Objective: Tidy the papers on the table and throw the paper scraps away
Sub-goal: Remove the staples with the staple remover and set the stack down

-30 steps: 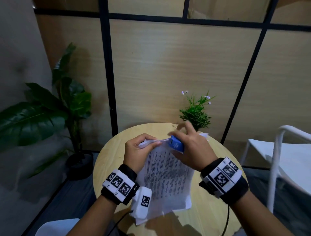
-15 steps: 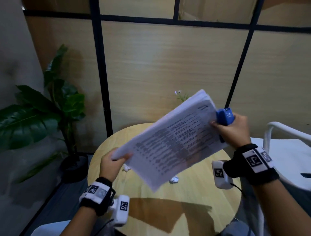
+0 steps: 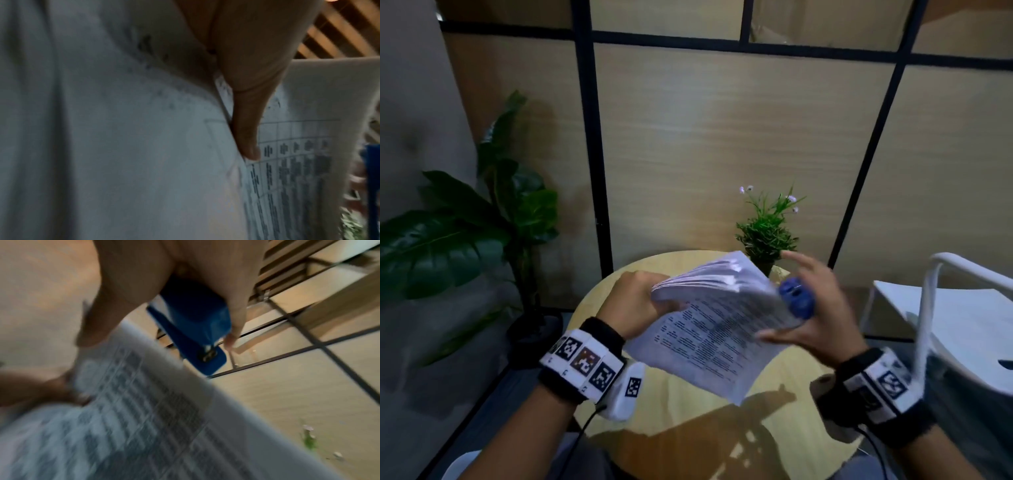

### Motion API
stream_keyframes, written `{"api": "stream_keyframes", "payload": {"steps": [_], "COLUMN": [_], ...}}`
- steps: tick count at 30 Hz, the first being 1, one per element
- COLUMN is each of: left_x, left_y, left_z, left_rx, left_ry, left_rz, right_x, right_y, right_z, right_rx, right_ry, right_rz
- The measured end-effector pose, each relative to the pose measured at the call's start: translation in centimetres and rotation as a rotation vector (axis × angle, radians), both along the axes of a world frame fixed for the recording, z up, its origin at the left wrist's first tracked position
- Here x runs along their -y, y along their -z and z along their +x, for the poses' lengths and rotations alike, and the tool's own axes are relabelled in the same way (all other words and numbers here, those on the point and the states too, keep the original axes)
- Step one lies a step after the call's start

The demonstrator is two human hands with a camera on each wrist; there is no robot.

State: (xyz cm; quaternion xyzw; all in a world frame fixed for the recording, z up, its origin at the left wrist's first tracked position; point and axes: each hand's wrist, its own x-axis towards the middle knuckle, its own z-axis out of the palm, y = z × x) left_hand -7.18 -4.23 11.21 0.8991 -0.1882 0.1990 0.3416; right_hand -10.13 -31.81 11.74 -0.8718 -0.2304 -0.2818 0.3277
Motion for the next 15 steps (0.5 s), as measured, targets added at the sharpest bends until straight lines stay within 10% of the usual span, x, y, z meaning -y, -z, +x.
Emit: {"api": "stream_keyframes", "payload": {"steps": [5, 9, 12, 15], "left_x": [0.1, -0.6, 0.4, 2.5], "left_y": [-0.3, 0.1, 1.8, 3.9], "left_z": [-1.2, -0.9, -0.4, -0.5], "left_rx": [0.076, 0.276, -0.025, -0.142], "left_ry": [0.107, -0.163, -0.054, -0.014], "left_rz": [0.143, -0.284, -0.701, -0.689], "right_x": [-1.3, -0.9, -0.6, -0.8], "right_y": [2.0, 2.4, 2.3, 1.8], "right_z": [1.2, 1.0, 0.7, 0.4], "right_rx": [-0.12, -0.272, -0.32, -0.309], "right_ry": [0.034, 0.083, 0.117, 0.098], "right_rz": [0.391, 0.694, 0.911, 0.988]}}
